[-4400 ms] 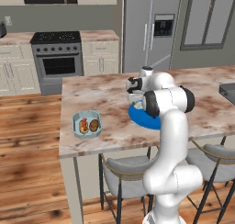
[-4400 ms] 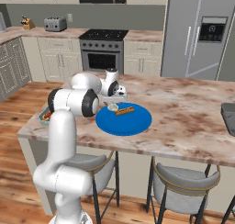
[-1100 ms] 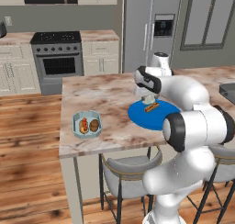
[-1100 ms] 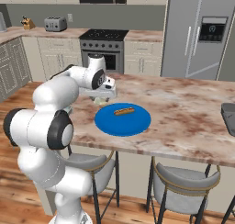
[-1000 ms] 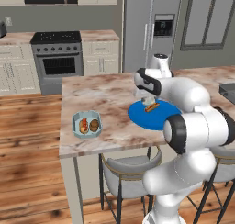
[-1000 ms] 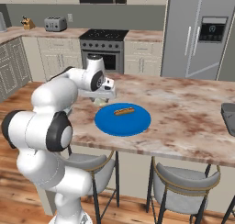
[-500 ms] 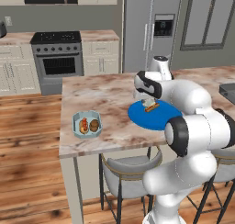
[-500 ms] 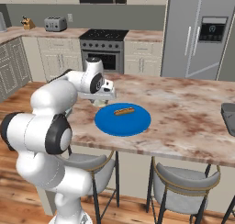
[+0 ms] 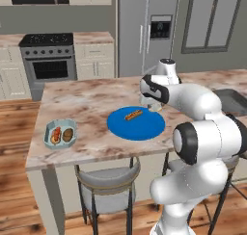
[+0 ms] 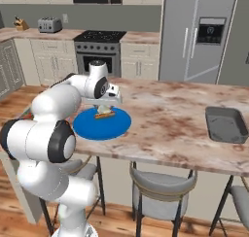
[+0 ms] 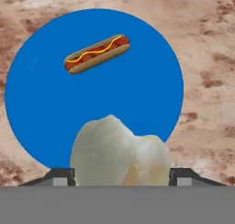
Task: Place one cooked food and one vegetable from the large plate to each tupperware container.
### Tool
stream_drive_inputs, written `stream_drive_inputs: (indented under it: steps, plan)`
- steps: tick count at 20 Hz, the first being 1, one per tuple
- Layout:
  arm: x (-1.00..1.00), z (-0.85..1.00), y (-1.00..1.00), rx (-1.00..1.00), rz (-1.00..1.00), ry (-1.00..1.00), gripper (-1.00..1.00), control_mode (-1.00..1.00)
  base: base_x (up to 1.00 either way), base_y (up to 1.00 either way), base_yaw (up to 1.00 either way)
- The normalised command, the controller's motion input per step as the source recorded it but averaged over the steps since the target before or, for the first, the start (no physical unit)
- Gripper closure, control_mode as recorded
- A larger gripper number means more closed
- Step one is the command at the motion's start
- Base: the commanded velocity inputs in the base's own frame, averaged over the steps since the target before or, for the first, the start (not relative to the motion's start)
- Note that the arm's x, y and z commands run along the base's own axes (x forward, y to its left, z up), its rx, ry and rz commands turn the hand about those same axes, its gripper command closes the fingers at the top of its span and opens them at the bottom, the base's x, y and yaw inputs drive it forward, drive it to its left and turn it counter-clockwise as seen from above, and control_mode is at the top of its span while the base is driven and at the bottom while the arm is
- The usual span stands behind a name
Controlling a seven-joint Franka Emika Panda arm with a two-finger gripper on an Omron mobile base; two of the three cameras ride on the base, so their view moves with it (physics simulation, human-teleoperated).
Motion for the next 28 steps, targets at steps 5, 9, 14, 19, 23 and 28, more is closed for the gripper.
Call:
stream_drive_inputs:
  steps: [5,9,14,19,23,28]
  plan:
    - [0.0,0.0,0.0,0.0,0.0,0.0,1.0,1.0,0.0,-1.0,0.0]
    - [0.0,0.0,0.0,0.0,0.0,0.0,1.0,1.0,0.0,-1.0,0.0]
    - [0.0,0.0,0.0,0.0,0.0,0.0,1.0,1.0,0.01,-0.91,0.0]
    - [0.0,0.0,0.0,0.0,0.0,0.0,1.0,1.0,0.04,-0.73,0.0]
    - [0.0,0.0,0.0,0.0,0.0,0.0,1.0,1.0,0.09,-0.38,0.0]
    - [0.0,0.0,0.0,0.0,0.0,0.0,1.0,1.0,0.28,0.0,-0.01]
